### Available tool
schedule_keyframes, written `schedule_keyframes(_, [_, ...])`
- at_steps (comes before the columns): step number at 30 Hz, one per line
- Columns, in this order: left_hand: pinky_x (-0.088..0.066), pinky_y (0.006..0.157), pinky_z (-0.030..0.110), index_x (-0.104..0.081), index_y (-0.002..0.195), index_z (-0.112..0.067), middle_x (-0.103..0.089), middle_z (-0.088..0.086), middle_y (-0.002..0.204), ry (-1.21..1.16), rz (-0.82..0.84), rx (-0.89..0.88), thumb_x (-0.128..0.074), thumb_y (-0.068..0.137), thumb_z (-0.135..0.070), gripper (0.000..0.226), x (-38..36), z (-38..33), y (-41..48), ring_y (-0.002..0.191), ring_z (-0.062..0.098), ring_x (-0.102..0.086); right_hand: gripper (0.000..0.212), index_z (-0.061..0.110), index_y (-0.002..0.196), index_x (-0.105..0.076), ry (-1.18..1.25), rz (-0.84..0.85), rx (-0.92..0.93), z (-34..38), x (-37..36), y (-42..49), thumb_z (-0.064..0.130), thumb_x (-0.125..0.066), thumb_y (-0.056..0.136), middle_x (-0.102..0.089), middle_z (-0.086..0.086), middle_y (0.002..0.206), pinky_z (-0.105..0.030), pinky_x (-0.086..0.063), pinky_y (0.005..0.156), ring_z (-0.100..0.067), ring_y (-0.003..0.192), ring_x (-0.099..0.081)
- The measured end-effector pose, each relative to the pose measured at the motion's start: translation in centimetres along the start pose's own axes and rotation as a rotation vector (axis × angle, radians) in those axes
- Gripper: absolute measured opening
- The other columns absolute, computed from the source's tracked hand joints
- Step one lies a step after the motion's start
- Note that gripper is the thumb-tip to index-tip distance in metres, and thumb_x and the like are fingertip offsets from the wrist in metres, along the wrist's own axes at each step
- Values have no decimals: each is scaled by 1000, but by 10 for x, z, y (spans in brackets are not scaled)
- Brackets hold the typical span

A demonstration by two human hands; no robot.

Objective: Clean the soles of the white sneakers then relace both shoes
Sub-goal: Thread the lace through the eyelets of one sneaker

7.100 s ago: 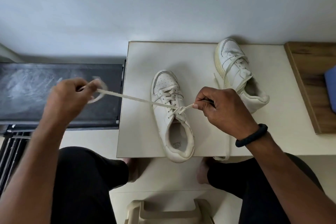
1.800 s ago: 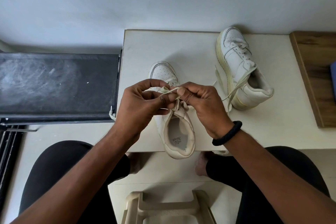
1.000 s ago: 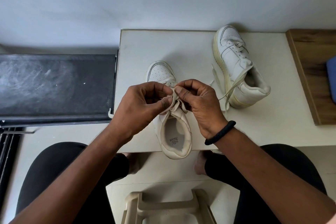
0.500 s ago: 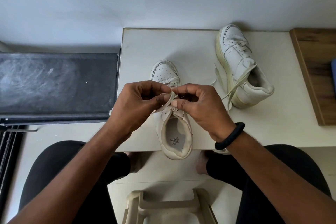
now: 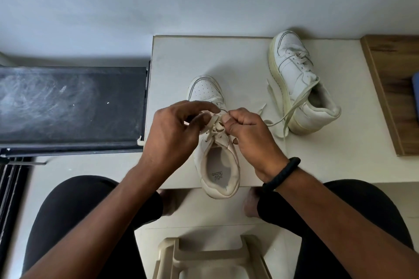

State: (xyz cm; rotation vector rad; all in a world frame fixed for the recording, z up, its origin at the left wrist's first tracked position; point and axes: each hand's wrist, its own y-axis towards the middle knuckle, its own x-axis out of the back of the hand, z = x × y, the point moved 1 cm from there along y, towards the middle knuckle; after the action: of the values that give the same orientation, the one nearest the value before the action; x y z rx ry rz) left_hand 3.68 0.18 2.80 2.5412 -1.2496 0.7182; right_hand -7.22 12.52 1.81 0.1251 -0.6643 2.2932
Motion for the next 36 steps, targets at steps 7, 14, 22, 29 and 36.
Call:
schedule_keyframes(7, [-63, 75, 27, -83, 98, -22, -80, -14, 88, -128, 89, 164, -68, 98, -17, 16, 2, 1, 1, 78, 6, -75, 26, 7, 87, -67, 33, 58, -27, 2, 5, 0, 23, -54, 103, -67, -13, 111, -26, -41, 77, -18, 98, -62])
schedule_keyframes(14, [-56, 65, 14, -84, 99, -22, -81, -5, 79, -121, 171, 220, -86, 80, -34, 23, 3, 3, 2, 67, 8, -75, 29, 3, 92, -69, -61, 64, 24, 0, 7, 4, 26, -54, 103, -68, -10, 103, -41, -51, 82, -26, 98, -64])
schedule_keyframes(22, [-62, 64, 32, -81, 86, -21, -79, 2, 75, -153, 180, 348, -79, 92, -26, 8, 0, 11, 3, 61, 16, -72, 7, 15, 98, -70, -429, -132, 538, 4, 21, -2, 16, -66, 93, -68, 4, 95, -27, -53, 74, -12, 85, -65])
schedule_keyframes(29, [-54, 61, 24, -78, 93, -7, -73, 7, 77, -340, 305, 460, -68, 101, -18, 17, 1, 13, 5, 70, 13, -63, 11, 17, 85, -71, -727, -152, 758, 8, 15, -16, 24, -78, 81, -58, 2, 88, -39, -51, 74, -19, 84, -56])
schedule_keyframes(36, [-51, 65, 24, -76, 101, -3, -70, 8, 85, -448, 368, 497, -65, 102, -17, 18, 3, 15, 5, 76, 13, -59, 22, 24, 104, -77, -671, -170, 479, 3, 4, -17, 36, -77, 85, -59, 8, 86, -31, -54, 67, -14, 78, -60])
